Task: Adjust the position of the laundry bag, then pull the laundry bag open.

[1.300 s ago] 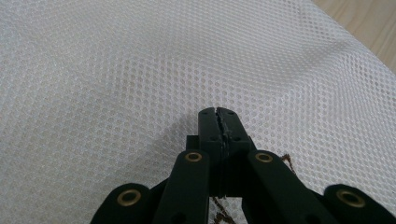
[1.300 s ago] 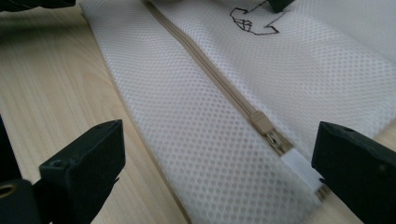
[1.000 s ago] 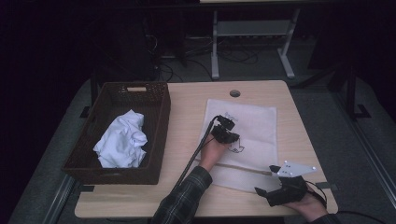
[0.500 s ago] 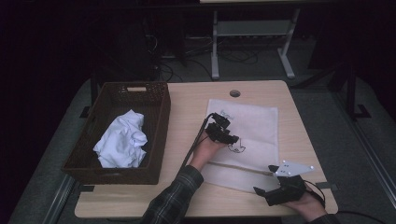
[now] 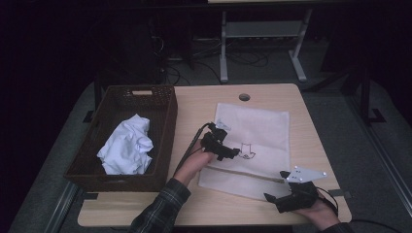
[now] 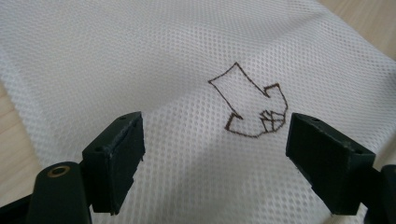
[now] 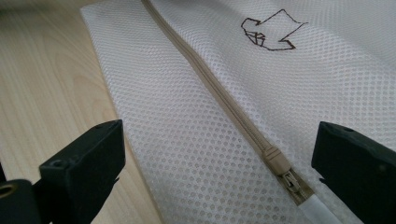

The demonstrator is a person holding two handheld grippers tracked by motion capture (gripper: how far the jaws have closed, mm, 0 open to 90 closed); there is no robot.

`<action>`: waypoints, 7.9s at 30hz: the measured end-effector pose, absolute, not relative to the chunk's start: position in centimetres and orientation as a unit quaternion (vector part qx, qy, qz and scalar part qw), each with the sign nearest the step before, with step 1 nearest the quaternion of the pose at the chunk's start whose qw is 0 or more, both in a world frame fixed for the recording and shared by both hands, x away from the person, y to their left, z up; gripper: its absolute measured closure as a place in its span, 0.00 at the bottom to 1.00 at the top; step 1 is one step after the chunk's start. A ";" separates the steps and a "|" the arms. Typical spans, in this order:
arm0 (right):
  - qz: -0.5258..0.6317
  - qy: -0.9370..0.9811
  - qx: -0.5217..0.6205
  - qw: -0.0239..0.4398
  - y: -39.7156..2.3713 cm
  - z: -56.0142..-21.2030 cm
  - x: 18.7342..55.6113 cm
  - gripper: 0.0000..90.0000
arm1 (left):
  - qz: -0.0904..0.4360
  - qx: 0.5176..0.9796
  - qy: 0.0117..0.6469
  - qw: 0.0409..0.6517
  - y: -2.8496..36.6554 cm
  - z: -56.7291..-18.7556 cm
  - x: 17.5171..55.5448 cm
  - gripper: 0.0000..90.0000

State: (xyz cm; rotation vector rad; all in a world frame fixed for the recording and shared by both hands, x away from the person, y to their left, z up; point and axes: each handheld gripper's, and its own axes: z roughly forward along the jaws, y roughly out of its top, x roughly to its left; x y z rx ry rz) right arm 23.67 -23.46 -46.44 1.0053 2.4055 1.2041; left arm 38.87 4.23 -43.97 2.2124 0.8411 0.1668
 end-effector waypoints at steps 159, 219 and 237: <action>0.421 0.846 0.312 0.103 -23.7 -44.1 25.9 0.89 | -0.031 0.856 0.205 0.474 7.8 -42.2 27.7 0.36; 0.428 0.855 0.275 0.099 -21.8 -43.8 24.2 0.89 | -0.045 0.849 0.189 0.492 1.8 -43.8 28.3 0.95; 0.423 0.858 0.274 0.101 -21.7 -43.9 24.1 0.89 | -0.036 0.861 0.183 0.474 1.5 -44.0 28.0 0.95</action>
